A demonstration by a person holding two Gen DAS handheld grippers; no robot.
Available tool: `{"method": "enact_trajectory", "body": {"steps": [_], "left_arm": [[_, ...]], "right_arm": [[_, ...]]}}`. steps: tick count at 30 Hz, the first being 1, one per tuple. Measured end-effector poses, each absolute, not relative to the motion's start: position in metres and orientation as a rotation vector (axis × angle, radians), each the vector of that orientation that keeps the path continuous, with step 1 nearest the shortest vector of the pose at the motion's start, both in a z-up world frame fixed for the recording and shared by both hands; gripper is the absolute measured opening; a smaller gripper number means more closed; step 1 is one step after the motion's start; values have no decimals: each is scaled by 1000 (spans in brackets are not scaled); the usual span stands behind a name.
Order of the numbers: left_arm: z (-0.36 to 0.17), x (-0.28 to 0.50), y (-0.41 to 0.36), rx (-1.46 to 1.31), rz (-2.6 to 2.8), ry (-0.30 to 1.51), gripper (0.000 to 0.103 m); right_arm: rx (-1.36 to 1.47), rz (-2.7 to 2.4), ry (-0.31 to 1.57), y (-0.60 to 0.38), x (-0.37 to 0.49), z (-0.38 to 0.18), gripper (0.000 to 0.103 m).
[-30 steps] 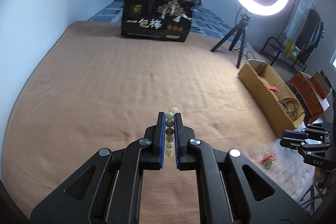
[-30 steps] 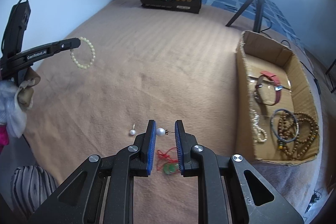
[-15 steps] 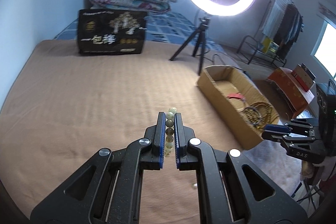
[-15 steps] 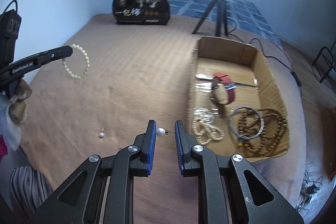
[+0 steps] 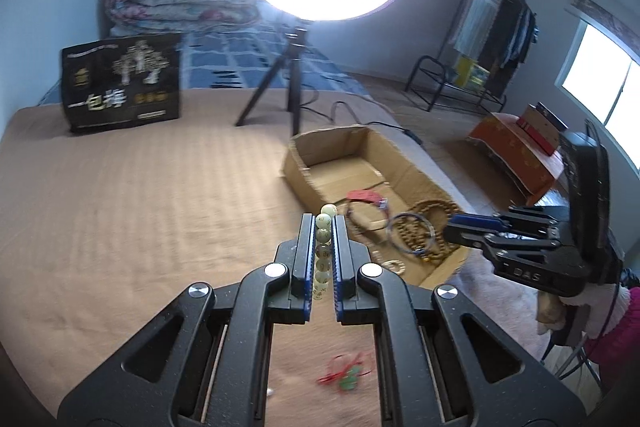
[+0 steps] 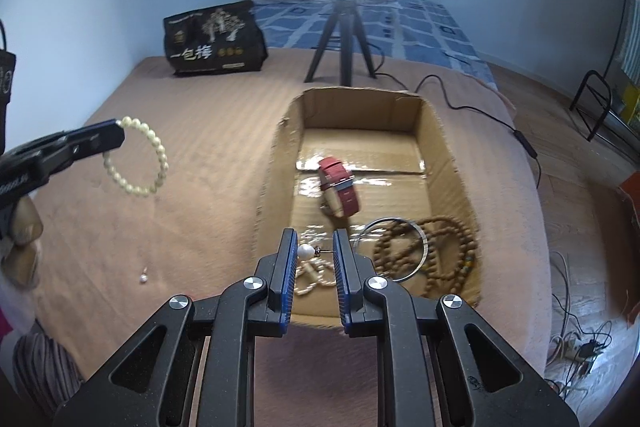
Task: Organize jewelry
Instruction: 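Carry the bracelet and pearl earring with both tools over the box, then lower the bracelet and earring into the box and open both tools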
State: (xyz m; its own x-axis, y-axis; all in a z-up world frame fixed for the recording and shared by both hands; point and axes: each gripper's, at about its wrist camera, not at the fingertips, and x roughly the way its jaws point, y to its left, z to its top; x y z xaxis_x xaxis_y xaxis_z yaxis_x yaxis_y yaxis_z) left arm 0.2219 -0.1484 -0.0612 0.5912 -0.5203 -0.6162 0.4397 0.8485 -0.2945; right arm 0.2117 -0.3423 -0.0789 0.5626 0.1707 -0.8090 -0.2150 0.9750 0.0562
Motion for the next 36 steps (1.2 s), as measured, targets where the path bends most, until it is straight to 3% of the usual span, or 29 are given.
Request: {"method": "enact_trajectory", "body": {"steps": [12,36], "left_arm": [[-65,231,-208,-74,-624,764,5],[-91,252,-254,-65,-665,820,5]], "right_arm": [[-28,191,940,-368,237,-84,16],[42,176,973,-393,277,-109,16]]}}
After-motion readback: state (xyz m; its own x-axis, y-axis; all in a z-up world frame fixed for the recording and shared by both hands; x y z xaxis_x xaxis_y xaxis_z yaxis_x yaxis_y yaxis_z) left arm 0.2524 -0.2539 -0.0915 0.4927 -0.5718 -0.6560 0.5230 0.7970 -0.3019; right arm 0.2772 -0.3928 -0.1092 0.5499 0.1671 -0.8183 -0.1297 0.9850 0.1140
